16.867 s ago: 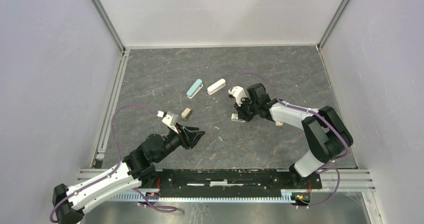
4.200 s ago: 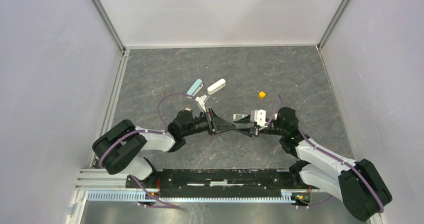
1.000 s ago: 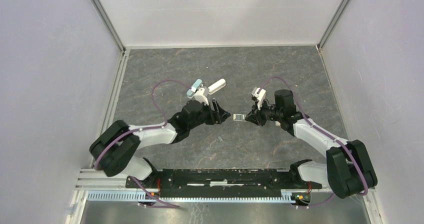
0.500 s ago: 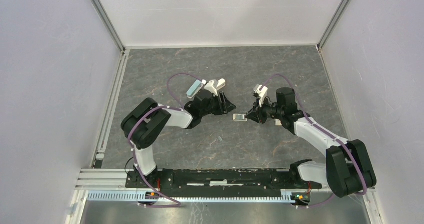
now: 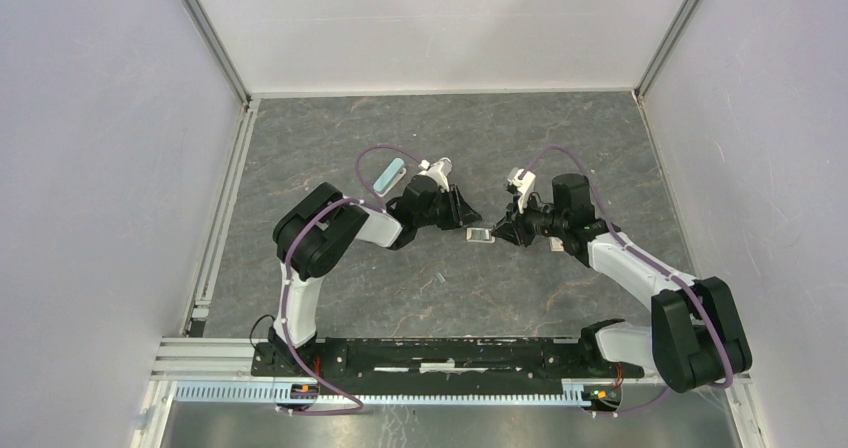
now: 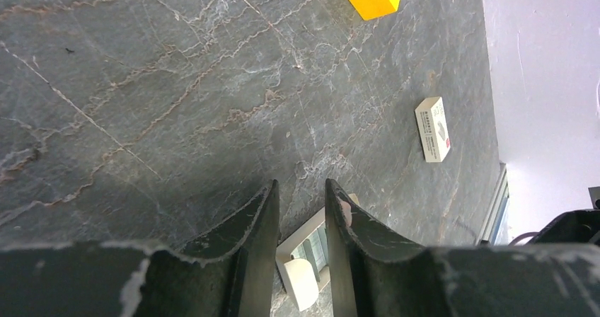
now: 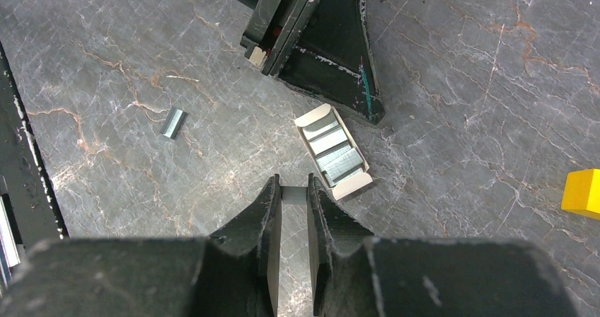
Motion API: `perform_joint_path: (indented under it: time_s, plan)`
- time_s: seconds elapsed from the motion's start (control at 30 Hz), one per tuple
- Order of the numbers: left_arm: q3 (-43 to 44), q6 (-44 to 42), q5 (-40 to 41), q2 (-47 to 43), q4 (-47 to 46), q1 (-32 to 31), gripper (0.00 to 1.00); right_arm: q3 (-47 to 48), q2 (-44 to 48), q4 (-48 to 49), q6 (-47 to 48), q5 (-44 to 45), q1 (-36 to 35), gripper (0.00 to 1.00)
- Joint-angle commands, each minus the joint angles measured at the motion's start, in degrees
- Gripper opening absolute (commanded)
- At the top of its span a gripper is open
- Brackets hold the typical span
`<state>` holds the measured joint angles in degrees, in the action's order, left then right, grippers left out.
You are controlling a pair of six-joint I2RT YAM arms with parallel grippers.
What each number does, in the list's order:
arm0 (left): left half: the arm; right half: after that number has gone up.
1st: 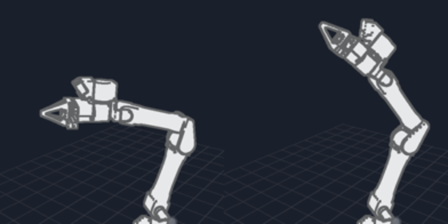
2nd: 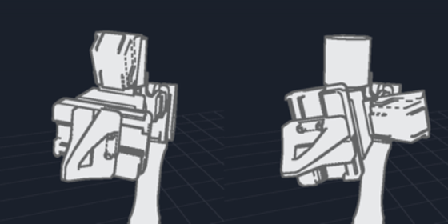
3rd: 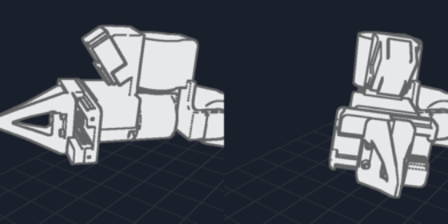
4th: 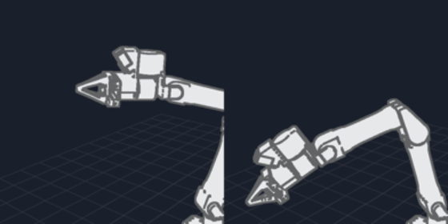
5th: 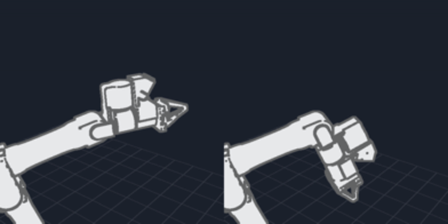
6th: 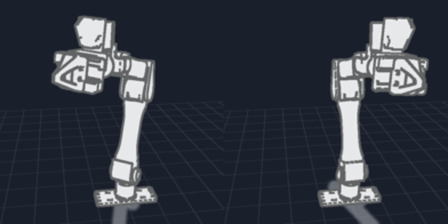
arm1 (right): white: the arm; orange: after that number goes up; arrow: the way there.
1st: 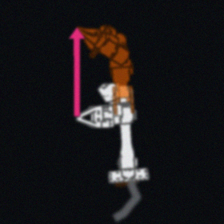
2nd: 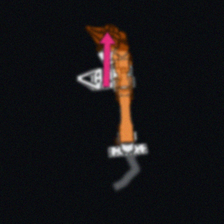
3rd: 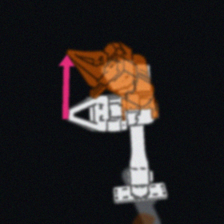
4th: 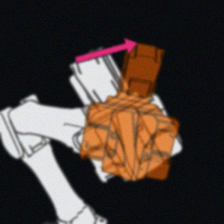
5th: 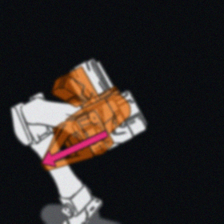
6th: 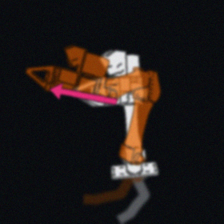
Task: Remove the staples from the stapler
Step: Adjust the staple box at the center of the board.
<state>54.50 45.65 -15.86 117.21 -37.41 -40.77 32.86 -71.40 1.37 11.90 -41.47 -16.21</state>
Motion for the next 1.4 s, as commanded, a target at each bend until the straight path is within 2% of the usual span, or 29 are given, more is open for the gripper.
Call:
perform_joint_path:
  time_s: [0.0, 0.77, 1.03, 1.37]
  plan:
    - [0.40, 1.99, -1.86, 0.15, -2.57, 0.34, 0.36, 2.62, -0.62, -0.04, 0.84, -0.01, 0.24, 0.15]
    - [-9.34, 7.19, -4.00, -2.40, -12.71, 0.17, 0.33, 3.52, -4.80, -1.26, 2.05, 2.02, -0.07, 0.14]
    - [-11.77, 8.93, -4.06, -3.85, -15.90, -0.18, 0.34, 4.69, -6.43, -2.66, 1.99, 5.41, -2.31, 0.14]
    - [-16.68, 4.84, 5.09, -14.13, -14.23, 0.08, 0.37, 8.97, -8.68, -4.46, 2.25, 16.07, -8.49, 0.14]
